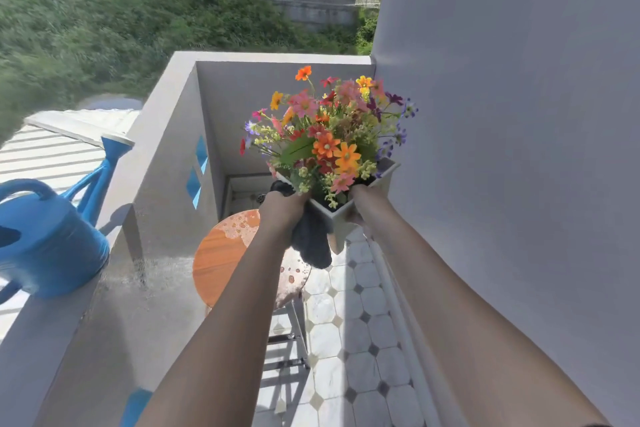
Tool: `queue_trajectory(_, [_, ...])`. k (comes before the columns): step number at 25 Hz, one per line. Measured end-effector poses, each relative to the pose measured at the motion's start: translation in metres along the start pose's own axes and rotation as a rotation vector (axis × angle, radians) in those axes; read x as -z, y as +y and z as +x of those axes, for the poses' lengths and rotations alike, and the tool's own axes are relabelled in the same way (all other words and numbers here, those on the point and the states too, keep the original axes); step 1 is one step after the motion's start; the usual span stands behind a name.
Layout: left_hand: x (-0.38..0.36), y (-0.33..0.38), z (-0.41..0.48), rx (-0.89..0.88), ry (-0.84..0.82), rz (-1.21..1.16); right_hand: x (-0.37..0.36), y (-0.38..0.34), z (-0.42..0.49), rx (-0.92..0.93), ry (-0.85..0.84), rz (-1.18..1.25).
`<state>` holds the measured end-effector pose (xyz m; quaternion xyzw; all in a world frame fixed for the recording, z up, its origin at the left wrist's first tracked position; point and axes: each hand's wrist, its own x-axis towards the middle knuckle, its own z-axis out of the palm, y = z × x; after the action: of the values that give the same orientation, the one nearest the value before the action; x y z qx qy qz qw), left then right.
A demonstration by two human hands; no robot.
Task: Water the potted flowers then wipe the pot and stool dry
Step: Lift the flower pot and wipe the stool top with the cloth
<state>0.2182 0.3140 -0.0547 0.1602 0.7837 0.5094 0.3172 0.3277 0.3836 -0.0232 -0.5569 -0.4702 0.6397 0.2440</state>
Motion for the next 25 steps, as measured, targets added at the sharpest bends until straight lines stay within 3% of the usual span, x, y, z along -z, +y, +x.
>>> queue_trajectory(2, [-0.011,0.006,-0.004,-0.033,-0.013,-0.075,0.012,-0.005,0.011,0.026,-0.009,0.020])
queue_trajectory(6, [-0.008,0.000,-0.010,0.000,-0.270,-0.302,0.032,-0.015,0.029,0.003,0.019,0.028])
queue_trajectory(10, [0.010,-0.027,0.008,-0.001,-0.305,-0.189,0.035,-0.012,0.041,-0.056,0.034,-0.014])
queue_trajectory(12, [0.020,-0.044,0.038,0.010,-0.266,-0.009,0.030,-0.008,0.047,-0.068,0.037,-0.005])
queue_trajectory(16, [0.022,-0.103,0.098,-0.162,-0.099,0.807,0.012,0.014,0.066,-0.127,0.080,-0.022])
queue_trajectory(18, [0.015,-0.147,0.104,-0.168,-0.119,0.954,-0.001,0.028,0.077,-0.164,0.097,0.020])
queue_trajectory(20, [0.008,-0.192,0.096,-0.102,-0.265,1.118,-0.013,0.041,0.082,-0.187,0.098,0.087])
queue_trajectory(25, [0.006,-0.233,0.065,-0.366,-0.357,1.410,-0.032,0.058,0.086,-0.179,0.171,0.184])
